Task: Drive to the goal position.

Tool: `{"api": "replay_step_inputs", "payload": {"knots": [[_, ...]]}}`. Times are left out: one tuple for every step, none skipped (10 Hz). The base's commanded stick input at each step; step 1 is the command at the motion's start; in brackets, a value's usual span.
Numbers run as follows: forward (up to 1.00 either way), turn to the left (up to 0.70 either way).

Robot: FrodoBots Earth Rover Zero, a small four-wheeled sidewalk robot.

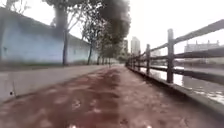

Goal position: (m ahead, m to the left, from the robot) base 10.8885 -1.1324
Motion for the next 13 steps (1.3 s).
{"api": "replay_step_inputs", "payload": {"knots": [[1.0, 0.06], [1.0, 0.06], [1.0, -0.23], [1.0, -0.34], [1.0, -0.34], [1.0, -0.34], [1.0, 0.06], [1.0, 0.06], [1.0, 0.06], [1.0, 0.06], [1.0, 0.06], [1.0, 0.04], [1.0, -0.21]]}}
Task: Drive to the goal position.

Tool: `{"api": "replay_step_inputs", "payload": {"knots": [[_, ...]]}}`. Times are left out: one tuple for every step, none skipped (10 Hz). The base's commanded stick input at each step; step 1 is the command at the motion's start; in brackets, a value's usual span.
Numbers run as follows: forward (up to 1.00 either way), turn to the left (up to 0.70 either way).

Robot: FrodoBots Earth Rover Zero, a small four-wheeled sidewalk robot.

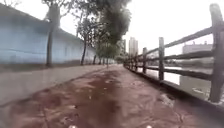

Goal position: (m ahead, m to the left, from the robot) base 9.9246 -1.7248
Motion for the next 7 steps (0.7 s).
{"api": "replay_step_inputs", "payload": {"knots": [[1.0, -0.2], [1.0, 0.06], [1.0, 0.06], [1.0, 0.06], [1.0, 0.06], [1.0, 0.06], [1.0, 0.06]]}}
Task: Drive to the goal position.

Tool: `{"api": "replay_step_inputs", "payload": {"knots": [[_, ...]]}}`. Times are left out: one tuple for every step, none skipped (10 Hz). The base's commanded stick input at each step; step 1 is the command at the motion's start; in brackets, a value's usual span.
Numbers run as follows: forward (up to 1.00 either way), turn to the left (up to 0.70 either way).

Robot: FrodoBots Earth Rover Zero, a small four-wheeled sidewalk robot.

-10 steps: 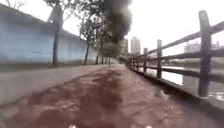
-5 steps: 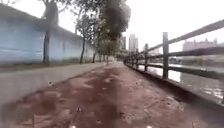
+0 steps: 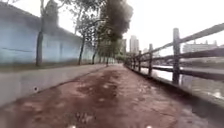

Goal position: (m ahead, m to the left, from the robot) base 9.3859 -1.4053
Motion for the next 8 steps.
{"api": "replay_step_inputs", "payload": {"knots": [[1.0, 0.06], [1.0, 0.06], [1.0, 0.06], [1.0, 0.06], [1.0, 0.06], [1.0, 0.06], [1.0, -0.05], [1.0, -0.29]]}}
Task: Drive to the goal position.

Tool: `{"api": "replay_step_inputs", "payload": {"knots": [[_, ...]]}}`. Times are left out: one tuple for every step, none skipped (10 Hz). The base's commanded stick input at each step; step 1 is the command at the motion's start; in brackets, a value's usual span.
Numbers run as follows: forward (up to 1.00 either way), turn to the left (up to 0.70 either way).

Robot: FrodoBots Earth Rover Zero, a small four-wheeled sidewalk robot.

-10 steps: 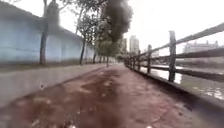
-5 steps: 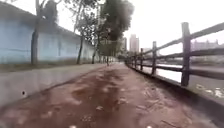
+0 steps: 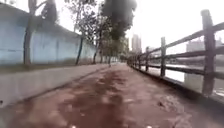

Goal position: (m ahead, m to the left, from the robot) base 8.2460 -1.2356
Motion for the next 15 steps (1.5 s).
{"api": "replay_step_inputs", "payload": {"knots": [[1.0, 0.06], [1.0, 0.06], [1.0, 0.06], [1.0, 0.06], [1.0, 0.06], [1.0, -0.25], [1.0, -0.34], [1.0, -0.34], [1.0, -0.12], [1.0, -0.08], [1.0, -0.34], [1.0, -0.34], [1.0, -0.34], [1.0, -0.12], [1.0, 0.06]]}}
